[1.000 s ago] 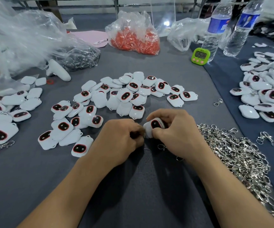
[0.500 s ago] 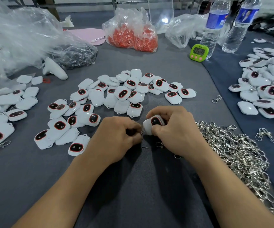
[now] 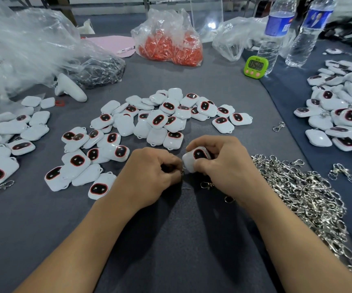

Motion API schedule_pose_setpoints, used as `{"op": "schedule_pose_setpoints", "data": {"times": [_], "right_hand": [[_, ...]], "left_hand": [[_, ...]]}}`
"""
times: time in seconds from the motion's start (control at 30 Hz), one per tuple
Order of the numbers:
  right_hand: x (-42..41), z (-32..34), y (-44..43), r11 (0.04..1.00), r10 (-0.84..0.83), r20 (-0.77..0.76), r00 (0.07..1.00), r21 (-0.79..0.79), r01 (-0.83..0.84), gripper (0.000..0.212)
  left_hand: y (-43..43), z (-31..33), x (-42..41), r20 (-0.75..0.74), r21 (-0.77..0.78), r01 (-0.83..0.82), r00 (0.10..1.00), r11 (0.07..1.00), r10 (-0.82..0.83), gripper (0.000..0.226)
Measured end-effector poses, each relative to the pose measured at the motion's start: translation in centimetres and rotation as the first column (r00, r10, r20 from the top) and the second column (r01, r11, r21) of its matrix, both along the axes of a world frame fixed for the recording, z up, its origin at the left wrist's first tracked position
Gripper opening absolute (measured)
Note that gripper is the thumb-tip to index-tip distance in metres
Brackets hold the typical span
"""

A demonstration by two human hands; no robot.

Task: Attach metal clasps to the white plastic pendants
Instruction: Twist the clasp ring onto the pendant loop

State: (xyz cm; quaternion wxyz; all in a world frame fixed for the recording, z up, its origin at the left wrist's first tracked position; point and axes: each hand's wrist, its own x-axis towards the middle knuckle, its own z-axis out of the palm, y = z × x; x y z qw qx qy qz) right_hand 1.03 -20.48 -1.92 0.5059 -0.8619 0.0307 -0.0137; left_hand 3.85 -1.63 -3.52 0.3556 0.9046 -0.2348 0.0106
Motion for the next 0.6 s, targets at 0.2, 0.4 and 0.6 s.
{"op": "schedule_pose_setpoints", "data": {"times": [0.2,0.4,0.6], "right_hand": [[-0.2,0.2,0.2,0.993,-0.009,0.064,0.998,-0.115,0.016,0.03],[-0.5,0.6,0.4,0.992,0.012,0.061,0.998,-0.129,-0.004,0.024],[-0.5,0.5,0.6,0.99,0.017,0.056,0.998,-0.144,-0.009,0.016]], "left_hand": [[-0.1,0.2,-0.3,-0.02,0.015,-0.011,1.0,1.0,0.011,0.019],[-0.5,0.3,-1.0,0.062,0.07,-0.05,0.997,0.996,0.046,0.016],[-1.1,0.4,-1.7,0.197,0.126,-0.079,0.979,0.989,0.053,0.014]]}}
